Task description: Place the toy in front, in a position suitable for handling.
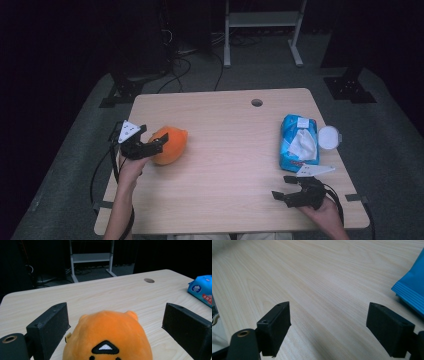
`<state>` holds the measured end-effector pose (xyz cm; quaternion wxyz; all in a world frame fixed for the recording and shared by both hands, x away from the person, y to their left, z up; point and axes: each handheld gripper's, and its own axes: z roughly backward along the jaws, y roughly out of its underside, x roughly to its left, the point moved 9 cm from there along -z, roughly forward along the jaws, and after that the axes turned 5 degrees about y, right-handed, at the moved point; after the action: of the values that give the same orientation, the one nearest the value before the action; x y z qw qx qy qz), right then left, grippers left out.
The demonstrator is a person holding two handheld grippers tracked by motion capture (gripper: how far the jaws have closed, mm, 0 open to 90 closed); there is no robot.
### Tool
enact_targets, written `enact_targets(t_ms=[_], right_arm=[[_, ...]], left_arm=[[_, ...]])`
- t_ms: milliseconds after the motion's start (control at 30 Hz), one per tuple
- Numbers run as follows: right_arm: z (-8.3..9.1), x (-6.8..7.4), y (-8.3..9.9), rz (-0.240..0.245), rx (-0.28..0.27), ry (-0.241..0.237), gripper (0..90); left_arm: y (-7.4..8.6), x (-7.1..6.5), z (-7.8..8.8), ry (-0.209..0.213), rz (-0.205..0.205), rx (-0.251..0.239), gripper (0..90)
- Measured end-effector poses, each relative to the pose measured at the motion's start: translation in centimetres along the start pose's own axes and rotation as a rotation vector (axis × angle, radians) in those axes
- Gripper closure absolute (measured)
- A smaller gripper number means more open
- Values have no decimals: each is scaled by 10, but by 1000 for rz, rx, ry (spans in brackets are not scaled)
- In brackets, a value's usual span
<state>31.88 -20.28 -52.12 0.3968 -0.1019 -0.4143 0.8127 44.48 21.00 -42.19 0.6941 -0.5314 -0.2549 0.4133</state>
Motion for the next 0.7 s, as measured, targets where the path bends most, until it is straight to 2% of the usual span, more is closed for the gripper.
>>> enact_targets(t_ms=[567,633,700], right_arm=[[1,1,-1,5,-3,-2,184],[1,2,-1,5,-3,-3,184],[1,2,-1,6,-2,-4,184]], left_arm=[[31,6,-18,-4,36,97,70],[38,6,-22,-6,33,125,92],[40,6,-23,-8,33,127,92]])
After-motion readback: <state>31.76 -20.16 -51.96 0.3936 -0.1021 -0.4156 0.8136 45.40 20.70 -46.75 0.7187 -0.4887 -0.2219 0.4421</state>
